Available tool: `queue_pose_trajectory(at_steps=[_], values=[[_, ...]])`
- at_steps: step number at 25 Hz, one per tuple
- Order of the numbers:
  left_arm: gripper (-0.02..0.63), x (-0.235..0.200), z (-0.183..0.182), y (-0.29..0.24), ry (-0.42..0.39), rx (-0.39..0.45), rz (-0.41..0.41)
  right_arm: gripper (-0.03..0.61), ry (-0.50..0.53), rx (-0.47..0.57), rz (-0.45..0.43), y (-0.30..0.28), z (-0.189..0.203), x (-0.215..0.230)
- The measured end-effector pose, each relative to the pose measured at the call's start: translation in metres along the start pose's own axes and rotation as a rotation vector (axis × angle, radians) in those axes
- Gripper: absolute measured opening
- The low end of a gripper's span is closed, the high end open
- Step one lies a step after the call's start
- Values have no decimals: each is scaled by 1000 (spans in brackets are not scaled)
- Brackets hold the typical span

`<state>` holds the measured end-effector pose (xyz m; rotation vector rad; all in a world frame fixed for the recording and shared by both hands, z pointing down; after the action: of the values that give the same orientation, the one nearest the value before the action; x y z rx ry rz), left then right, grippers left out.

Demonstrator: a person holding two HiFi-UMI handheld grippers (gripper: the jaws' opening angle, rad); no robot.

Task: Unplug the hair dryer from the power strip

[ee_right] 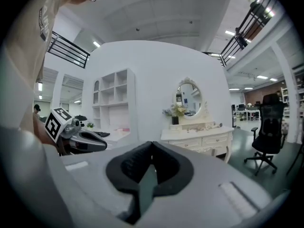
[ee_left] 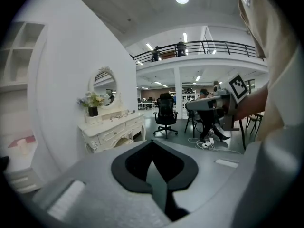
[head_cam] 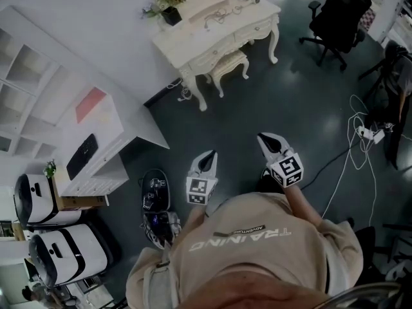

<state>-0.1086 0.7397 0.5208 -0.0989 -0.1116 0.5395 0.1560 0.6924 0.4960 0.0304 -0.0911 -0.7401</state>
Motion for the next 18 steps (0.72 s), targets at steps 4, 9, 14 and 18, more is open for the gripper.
queue_pose_trajectory(at_steps=[4, 9, 14, 18], values=[[8, -19, -2, -40, 172, 53, -69, 3, 14, 6, -23, -26, -2, 34], [8, -17, -30, -105, 170, 76, -102, 3, -9, -3, -70, -48, -3, 99], [8, -19, -28, -172, 177, 31, -110, 3, -20, -29, -171, -88, 9, 159], [8, -20, -30, -211, 214, 20, -159, 3, -44, -39, -218, -114, 16, 202]])
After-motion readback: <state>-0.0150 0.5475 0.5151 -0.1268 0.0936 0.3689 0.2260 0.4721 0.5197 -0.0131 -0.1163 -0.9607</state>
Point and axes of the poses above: the fingertips, and each gripper's own axes: y backward along the fingers, x to its right, z out of its underside, the point moved 9 cm from there along y, backward along the fingers, and after that the axes turned 13 degrees about x, right-handed, at the moved point
